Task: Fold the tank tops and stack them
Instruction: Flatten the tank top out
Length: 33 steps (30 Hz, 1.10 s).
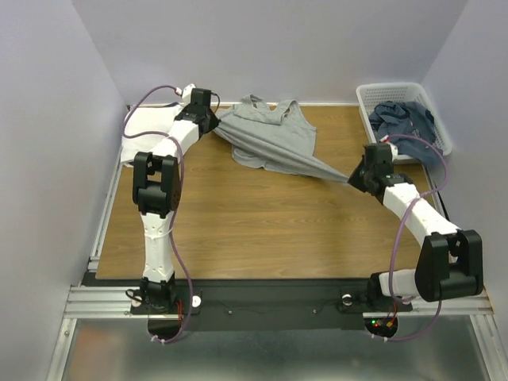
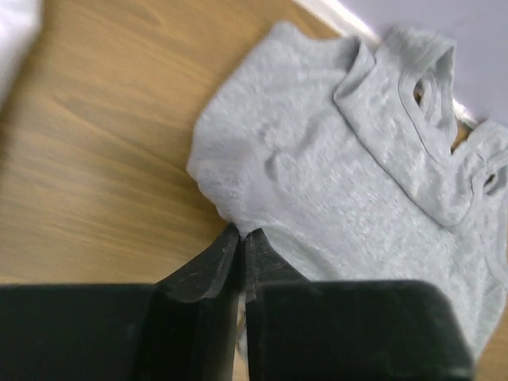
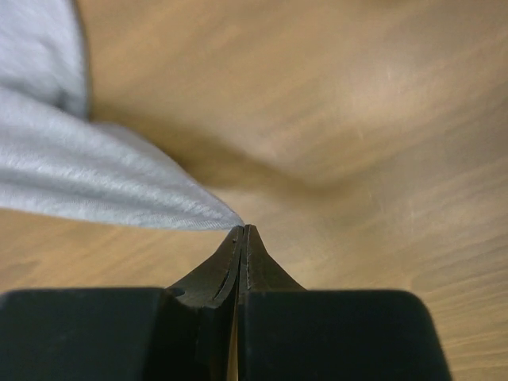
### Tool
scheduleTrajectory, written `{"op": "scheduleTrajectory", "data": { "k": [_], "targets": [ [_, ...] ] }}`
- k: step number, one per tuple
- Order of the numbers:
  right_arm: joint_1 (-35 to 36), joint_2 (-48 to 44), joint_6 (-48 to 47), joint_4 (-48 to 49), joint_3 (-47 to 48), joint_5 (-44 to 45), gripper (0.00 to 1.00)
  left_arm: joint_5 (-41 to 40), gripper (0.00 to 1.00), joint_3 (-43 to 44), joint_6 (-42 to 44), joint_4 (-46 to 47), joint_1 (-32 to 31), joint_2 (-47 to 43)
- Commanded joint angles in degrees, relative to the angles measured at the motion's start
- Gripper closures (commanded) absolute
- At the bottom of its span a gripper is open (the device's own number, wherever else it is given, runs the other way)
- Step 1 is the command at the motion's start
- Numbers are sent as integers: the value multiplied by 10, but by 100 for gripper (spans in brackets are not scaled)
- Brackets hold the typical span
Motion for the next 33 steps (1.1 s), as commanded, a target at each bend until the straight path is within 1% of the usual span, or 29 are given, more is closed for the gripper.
{"op": "scheduleTrajectory", "data": {
  "k": [1, 2, 4, 5, 7, 8, 9, 10, 11, 12, 13, 14, 16, 17, 18, 20, 22, 23, 24, 25, 27, 28, 30, 33],
  "targets": [
    [-6, 6, 26, 48, -59, -30, 100, 43, 70, -107, 15, 33, -13, -57],
    [-6, 19, 26, 57, -66, -29, 100, 69, 57, -132, 16, 76, -13, -70],
    [-6, 27, 27, 65, -63, -21, 100, 83, 55, -169, 23, 102, -13, -95],
    [-6, 30, 27, 65, -59, -19, 100, 105, 54, -177, 25, 109, -14, -99],
    [-6, 41, 23, 65, -31, -15, 100, 109, 53, -184, 23, 100, -14, -112],
    [-6, 45, 23, 64, -20, -15, 100, 109, 53, -190, 23, 100, -15, -119],
    [-6, 48, 21, 64, -7, -16, 100, 92, 53, -199, 14, 93, -16, -129],
    [-6, 49, 22, 64, 3, -23, 100, 91, 54, -233, 5, 92, -19, -159],
    [-6, 47, 21, 63, 22, -30, 99, 48, 57, -255, -19, 96, -24, -176],
    [-6, 45, 19, 63, 29, -38, 100, 41, 61, -279, -28, 101, -26, -194],
    [-6, 35, 21, 60, 38, -51, 99, 40, 66, -334, -35, 111, -28, -227],
    [-5, 27, 21, 54, 51, -57, 100, 37, 70, -357, -43, 137, -29, -241],
    [-5, 11, 21, 47, 63, -61, 100, 40, 70, -390, -42, 160, -28, -255],
    [-5, -1, 20, 35, 67, -63, 100, 37, 70, -391, -40, 156, -28, -249],
    [-5, -9, 16, 28, 79, -63, 100, 51, 70, -386, -34, 150, -28, -241],
    [-5, -36, 15, 10, 87, -67, 100, 74, 66, -366, -25, 136, -31, -218],
    [-5, -53, 14, -3, 107, -80, 100, 84, 57, -382, -30, 145, -45, -229],
    [-5, -73, 14, -14, 118, -88, 100, 83, 53, -391, -30, 165, -49, -235],
    [-5, -82, 14, -18, 128, -95, 100, 83, 52, -397, -31, 169, -55, -240],
    [-5, -90, 16, -20, 151, -103, 100, 83, 51, -402, -30, 173, -57, -241],
    [-5, -94, 17, -27, 176, -128, 100, 111, 49, -404, -32, 184, -62, -230],
    [-5, -92, 15, -34, 205, -140, 100, 116, 49, -395, -33, 189, -63, -212],
    [-5, -85, 14, -41, 227, -146, 100, 117, 48, -373, -29, 190, -67, -186],
    [-5, -68, 13, -44, 256, -142, 100, 122, 47, -312, -28, 177, -72, -128]
  ]
}}
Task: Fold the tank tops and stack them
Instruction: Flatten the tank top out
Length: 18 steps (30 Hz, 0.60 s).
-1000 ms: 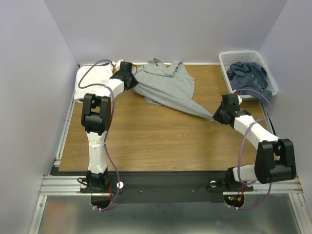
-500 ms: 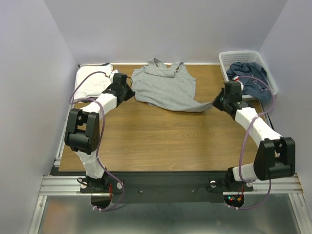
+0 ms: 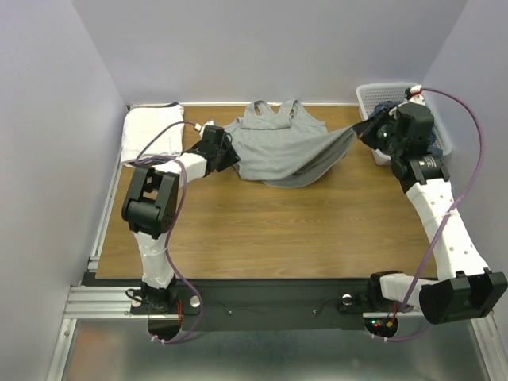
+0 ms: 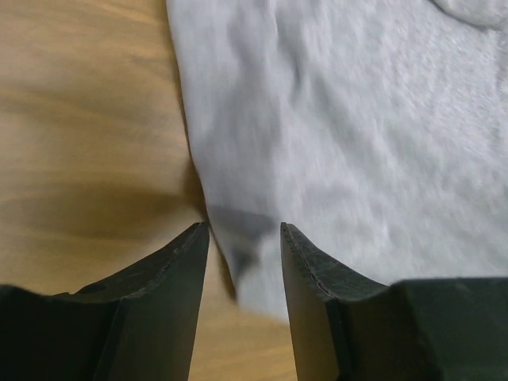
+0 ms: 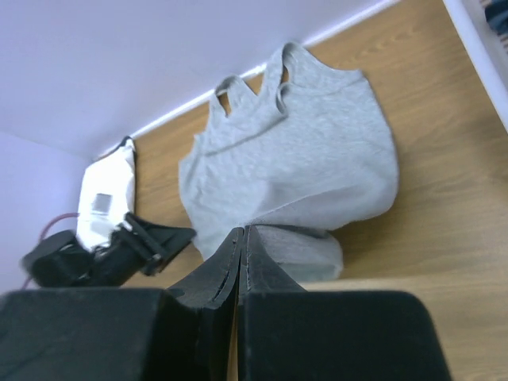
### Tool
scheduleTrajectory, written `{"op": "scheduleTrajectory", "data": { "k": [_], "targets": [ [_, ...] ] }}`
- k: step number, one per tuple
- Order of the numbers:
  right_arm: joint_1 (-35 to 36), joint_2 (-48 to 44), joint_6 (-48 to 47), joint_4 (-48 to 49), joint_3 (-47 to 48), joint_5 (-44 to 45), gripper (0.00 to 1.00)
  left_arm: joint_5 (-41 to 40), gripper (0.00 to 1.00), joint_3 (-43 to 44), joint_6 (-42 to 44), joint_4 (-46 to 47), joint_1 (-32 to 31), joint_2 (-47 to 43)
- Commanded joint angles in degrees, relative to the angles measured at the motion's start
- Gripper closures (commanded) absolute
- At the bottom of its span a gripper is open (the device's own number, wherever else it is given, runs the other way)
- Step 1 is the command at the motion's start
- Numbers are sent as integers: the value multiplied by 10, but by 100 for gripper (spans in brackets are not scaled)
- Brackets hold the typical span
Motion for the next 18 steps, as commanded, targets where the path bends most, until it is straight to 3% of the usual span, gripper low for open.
{"op": "scheduleTrajectory", "data": {
  "k": [1, 4, 7, 11, 12, 18],
  "targets": [
    [-4, 15, -4, -12, 45, -22, 100, 5, 47, 101, 6, 4, -5, 61],
    [-4, 43, -3, -13, 78, -26, 100, 6, 49, 163, 14, -20, -7, 120],
    [-4, 74, -12, -17, 119, -17, 100, 11, 56, 282, 22, -63, -8, 206],
    [-5, 108, -19, -39, 182, -11, 100, 27, 80, 367, 36, -77, -7, 263],
    [-4, 109, -18, -40, 187, -11, 100, 29, 98, 380, 37, -80, -7, 269],
    [-5, 104, -22, -47, 192, 7, 99, -17, 100, 400, 40, -82, 16, 234]
  ]
}}
